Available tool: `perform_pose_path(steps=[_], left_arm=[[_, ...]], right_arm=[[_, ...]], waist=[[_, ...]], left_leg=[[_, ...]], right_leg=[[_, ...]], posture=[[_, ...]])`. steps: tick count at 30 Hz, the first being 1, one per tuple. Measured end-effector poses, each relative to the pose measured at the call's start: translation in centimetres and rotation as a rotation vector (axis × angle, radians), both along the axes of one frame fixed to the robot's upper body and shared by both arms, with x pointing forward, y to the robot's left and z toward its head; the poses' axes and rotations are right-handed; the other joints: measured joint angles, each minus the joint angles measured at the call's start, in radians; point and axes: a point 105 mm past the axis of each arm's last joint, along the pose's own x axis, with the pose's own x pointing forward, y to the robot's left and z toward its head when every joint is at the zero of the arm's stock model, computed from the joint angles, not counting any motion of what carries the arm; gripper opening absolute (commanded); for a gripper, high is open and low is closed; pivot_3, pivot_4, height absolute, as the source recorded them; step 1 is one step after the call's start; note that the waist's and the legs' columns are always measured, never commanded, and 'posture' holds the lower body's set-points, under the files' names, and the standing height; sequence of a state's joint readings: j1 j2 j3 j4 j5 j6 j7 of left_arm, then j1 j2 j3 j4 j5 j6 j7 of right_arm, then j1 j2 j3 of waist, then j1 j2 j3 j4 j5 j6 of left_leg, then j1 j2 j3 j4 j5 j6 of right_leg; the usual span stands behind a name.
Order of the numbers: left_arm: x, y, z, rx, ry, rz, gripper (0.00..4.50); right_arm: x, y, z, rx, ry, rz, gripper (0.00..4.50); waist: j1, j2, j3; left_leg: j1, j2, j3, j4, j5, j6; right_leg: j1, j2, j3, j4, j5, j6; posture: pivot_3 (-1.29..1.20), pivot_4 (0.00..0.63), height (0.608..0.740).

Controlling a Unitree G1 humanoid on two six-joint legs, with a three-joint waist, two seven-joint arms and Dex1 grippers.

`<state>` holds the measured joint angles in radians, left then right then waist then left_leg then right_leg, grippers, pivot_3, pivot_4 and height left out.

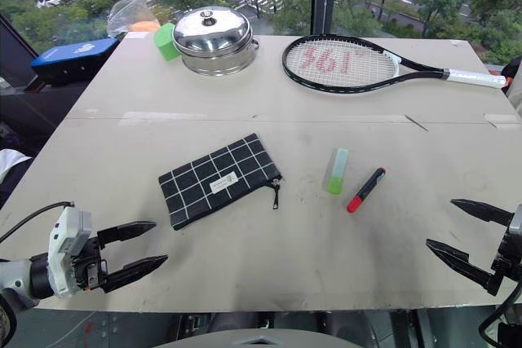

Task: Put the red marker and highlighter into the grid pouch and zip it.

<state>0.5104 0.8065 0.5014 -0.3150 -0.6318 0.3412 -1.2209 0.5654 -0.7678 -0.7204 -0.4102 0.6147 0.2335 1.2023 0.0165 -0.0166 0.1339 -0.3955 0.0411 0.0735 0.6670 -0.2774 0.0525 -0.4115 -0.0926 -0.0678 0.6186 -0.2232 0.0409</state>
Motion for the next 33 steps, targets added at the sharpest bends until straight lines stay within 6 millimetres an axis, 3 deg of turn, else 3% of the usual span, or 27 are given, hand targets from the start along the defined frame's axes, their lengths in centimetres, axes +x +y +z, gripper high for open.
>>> perform_pose_path(steps=[3, 4, 6, 13, 18, 22, 25, 33], left_arm=[[1.6, -0.2, 0.8, 0.025, -0.067, 0.038, 4.47], [3.3, -0.5, 1.8, 0.065, -0.144, 0.064, 4.47], [5.6, -1.5, 4.1, 0.182, -0.323, 0.071, 4.47], [5.3, -1.1, 2.6, 0.471, -0.477, -0.066, 4.47], [4.6, 0.0, 1.3, 0.581, -0.548, -0.122, 4.47], [4.4, 1.0, 0.6, 0.614, -0.580, -0.133, 4.47], [3.7, 2.7, -1.1, 0.684, -0.597, -0.143, 4.47], [3.8, 2.4, -1.5, 0.755, -0.743, -0.154, 4.47]], right_arm=[[0.1, 0.1, 0.0, 0.015, -0.015, -0.015, 4.50], [0.3, 0.5, 0.0, 0.039, -0.033, -0.021, 4.50], [0.8, 3.4, 0.9, 0.081, -0.093, 0.063, 4.50], [0.3, 6.3, 1.3, 0.132, -0.082, 0.135, 4.50], [-0.1, 7.3, 1.3, 0.144, -0.070, 0.163, 4.50], [-0.5, 7.5, 1.3, 0.156, -0.057, 0.182, 4.50], [-0.9, 7.7, 1.2, 0.160, -0.038, 0.213, 4.50], [-0.9, 9.2, 2.2, 0.153, -0.073, 0.302, 4.50]], waist=[[0.005, -0.001, 0.000], [0.013, 0.000, 0.001], [0.020, 0.001, 0.000], [0.007, 0.001, -0.001], [0.008, 0.001, -0.001], [0.008, 0.001, -0.001], [0.004, 0.001, -0.001], [0.004, 0.004, -0.003]], left_leg=[[-0.001, 0.000, -0.002, 0.000, 0.000, 0.000], [-0.001, 0.000, -0.003, 0.001, 0.000, 0.000], [0.000, 0.000, -0.001, 0.002, 0.000, -0.001], [0.000, 0.000, 0.001, -0.001, 0.000, 0.000], [0.000, 0.000, 0.001, -0.001, 0.000, 0.000], [0.001, 0.000, 0.001, -0.001, 0.000, 0.000], [0.000, 0.000, 0.001, -0.001, 0.000, 0.000], [0.001, 0.001, 0.001, -0.001, 0.000, 0.000]], right_leg=[[0.000, 0.000, 0.000, 0.000, 0.000, 0.000], [0.001, 0.000, 0.000, 0.000, 0.000, 0.000], [0.001, 0.002, 0.000, 0.002, 0.002, -0.003], [0.000, 0.005, 0.002, -0.001, 0.003, -0.005], [0.000, 0.000, 0.001, -0.001, 0.003, -0.005], [0.000, 0.001, 0.001, -0.001, 0.003, -0.005], [0.000, 0.001, 0.000, -0.001, 0.003, -0.005], [0.000, 0.000, 0.000, 0.000, 0.003, -0.004]], posture=[[0.00, 0.150, 0.740], [0.00, 0.150, 0.740], [0.00, 0.150, 0.740], [0.00, 0.150, 0.740], [0.00, 0.150, 0.740], [0.00, 0.150, 0.740], [0.00, 0.150, 0.740], [0.00, 0.150, 0.740]])
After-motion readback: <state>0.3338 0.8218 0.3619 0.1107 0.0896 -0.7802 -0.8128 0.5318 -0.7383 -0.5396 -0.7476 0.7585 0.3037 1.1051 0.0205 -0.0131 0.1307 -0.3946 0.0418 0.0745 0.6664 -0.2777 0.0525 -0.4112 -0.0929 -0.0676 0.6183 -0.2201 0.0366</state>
